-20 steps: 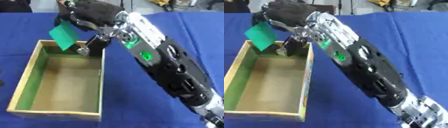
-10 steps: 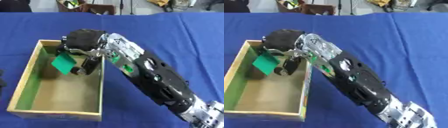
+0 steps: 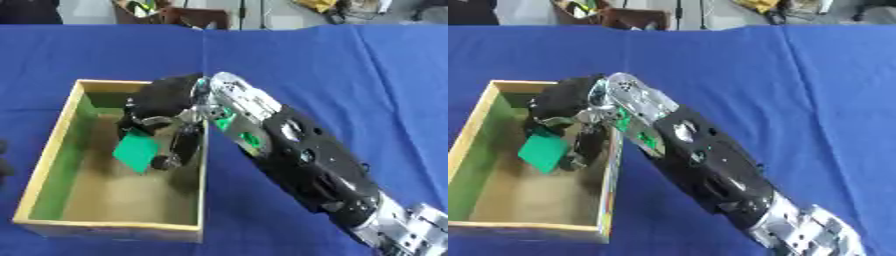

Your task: Pick up objects on the table and place them in the box.

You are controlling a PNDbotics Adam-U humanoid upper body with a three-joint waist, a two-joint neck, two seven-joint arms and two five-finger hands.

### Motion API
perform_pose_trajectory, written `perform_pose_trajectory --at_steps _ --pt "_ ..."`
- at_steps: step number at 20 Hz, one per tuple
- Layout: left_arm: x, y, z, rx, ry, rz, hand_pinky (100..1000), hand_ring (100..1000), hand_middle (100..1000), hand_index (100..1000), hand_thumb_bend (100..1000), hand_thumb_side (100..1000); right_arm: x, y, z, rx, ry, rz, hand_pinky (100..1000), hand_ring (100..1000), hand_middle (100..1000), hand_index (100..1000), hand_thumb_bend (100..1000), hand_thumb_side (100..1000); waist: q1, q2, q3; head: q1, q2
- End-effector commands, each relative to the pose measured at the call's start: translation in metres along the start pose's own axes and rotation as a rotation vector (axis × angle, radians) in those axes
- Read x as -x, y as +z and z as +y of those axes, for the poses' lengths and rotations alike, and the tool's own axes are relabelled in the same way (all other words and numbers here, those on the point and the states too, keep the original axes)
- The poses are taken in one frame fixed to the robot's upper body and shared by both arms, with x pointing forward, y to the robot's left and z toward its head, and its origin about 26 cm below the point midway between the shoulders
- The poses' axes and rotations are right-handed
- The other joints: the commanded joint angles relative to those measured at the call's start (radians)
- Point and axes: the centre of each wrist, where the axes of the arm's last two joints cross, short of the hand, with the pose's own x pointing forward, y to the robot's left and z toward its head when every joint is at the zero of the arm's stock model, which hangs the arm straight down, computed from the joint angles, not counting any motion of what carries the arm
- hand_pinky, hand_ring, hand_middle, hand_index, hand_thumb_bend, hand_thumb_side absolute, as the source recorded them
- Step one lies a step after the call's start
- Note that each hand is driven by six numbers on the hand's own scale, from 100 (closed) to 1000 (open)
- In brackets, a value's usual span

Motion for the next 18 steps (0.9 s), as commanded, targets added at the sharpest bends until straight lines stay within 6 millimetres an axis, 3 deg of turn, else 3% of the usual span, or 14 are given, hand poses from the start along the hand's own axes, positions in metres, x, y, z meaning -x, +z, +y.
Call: perform_pose_trajectory --at_steps 1,3,6,9,11,14,18 --pt "-0.005 -0.002 0.001 0.005 -0.004 -0.024 100 357 494 496 100 924 0.002 0.007 -0.016 -0.099 0.119 -0.107 823 924 878 873 371 1000 0.006 -0.022 0.000 -0.002 0.002" --pt "-0.005 -0.002 0.001 0.002 -0.004 -0.024 100 357 495 496 100 924 0.002 0.011 -0.019 -0.090 0.130 -0.099 835 948 902 902 581 1000 0.007 -0.022 -0.001 -0.001 0.003" --pt "-0.006 -0.003 0.002 -0.003 -0.005 -0.026 100 357 495 496 100 923 0.003 0.021 -0.027 -0.040 0.138 -0.066 834 949 909 910 628 1000 0.007 -0.022 -0.004 0.002 0.004" --pt "-0.006 -0.003 0.003 -0.014 -0.010 -0.025 100 357 495 496 100 929 0.003 0.039 -0.037 0.064 0.142 -0.028 820 926 876 889 468 1000 0.008 -0.023 -0.010 0.009 0.006" --pt "-0.006 -0.003 0.004 -0.024 -0.014 -0.025 100 357 494 496 100 923 0.002 0.060 -0.046 0.187 0.146 0.007 803 884 816 852 121 1000 0.009 -0.023 -0.018 0.016 0.006" --pt "-0.006 -0.003 0.007 -0.039 -0.022 -0.027 100 357 494 496 100 923 -0.005 0.103 -0.056 0.445 0.109 0.113 768 811 713 779 100 1000 0.010 -0.020 -0.033 0.030 0.003" --pt "-0.006 -0.004 0.008 -0.052 -0.027 -0.032 100 357 494 495 100 899 -0.016 0.153 -0.042 0.702 -0.085 0.238 758 763 640 754 100 916 0.015 -0.014 -0.050 0.044 -0.007"
